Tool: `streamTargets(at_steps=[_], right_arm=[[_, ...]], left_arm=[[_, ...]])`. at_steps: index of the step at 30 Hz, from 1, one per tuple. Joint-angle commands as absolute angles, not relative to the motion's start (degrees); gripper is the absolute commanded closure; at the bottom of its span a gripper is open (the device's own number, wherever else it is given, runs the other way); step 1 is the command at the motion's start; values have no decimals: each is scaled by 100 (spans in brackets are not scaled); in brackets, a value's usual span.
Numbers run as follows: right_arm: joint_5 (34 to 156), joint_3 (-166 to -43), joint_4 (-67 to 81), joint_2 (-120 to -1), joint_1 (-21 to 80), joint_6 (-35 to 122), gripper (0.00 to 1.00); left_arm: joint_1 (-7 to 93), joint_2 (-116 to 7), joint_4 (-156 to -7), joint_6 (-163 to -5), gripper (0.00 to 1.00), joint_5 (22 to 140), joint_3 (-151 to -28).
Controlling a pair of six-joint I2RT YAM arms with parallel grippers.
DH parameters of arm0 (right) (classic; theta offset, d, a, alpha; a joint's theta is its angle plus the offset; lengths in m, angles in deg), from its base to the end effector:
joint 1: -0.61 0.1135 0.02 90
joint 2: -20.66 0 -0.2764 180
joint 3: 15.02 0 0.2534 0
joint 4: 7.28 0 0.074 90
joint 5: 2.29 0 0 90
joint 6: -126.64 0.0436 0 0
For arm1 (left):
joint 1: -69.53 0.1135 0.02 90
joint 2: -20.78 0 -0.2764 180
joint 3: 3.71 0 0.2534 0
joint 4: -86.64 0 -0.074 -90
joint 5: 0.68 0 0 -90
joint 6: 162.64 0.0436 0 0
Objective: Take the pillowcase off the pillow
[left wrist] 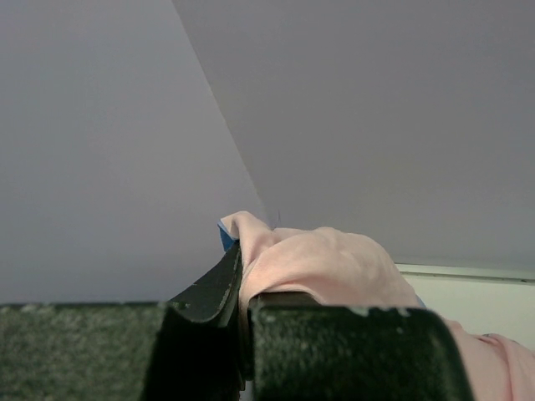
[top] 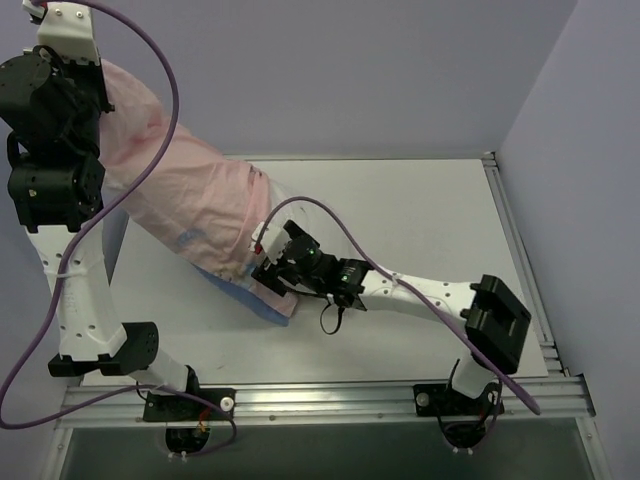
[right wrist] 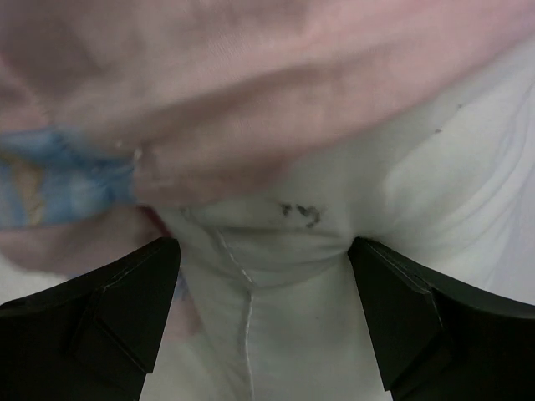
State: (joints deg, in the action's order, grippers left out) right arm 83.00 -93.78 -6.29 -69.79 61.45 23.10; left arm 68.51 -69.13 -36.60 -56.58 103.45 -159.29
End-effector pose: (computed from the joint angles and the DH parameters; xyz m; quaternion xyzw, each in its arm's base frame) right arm 0.1907 0.3344 0.3128 -0.4512 0.6371 0.2210 0.5846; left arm 0.2390 0.0064 0.6388 0.0034 0.6518 0.1780 0.7372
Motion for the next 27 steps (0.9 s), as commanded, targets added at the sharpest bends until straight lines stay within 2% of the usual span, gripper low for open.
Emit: streamTargets(at_steps=[1, 3, 6, 9, 12, 13, 14, 15, 20, 21, 27], right_arm=[[6260, -9727, -659, -7706, 6056, 2215, 13], [5933, -9719, -738, -8022, 5942, 2179, 13], [6098, -9570, -817, -8199, 5652, 2292, 14], [6415, -9315, -1124, -8252, 5485, 2293, 23], [6538, -9279, -1335, -8427, 5362, 2302, 47], [6565, -9270, -1449, -8463, 5292, 2328, 66], [6626, -9253, -1494, -8498, 5099, 2424, 77], [6696, -9227, -1546, -8490, 4984, 2494, 99], [6941, -8885, -1451, -7955, 4036, 2995, 100], [7039, -8805, -1389, -7840, 3538, 3213, 100], [7602, -8041, -1090, -6821, 1611, 4067, 100]], left_arm=[[6812, -6808, -4223, -5769, 98, 10294, -16190], [6812, -6799, -4223, -5743, 98, 10303, -16199], [6812, -6799, -4240, -5708, 98, 10320, -16190], [6812, -6781, -4240, -5699, 98, 10312, -16207], [6829, -6781, -4232, -5743, 98, 10312, -16251], [6830, -6781, -4240, -5734, 98, 10312, -16260], [6830, -6781, -4232, -5752, 98, 10320, -16269], [6838, -6781, -4240, -5734, 98, 10338, -16278], [6926, -6799, -4319, -5664, 98, 10671, -16269], [6926, -6816, -4363, -5655, 98, 10750, -16278], [8076, -7062, -4267, -6050, 98, 10857, -16699]])
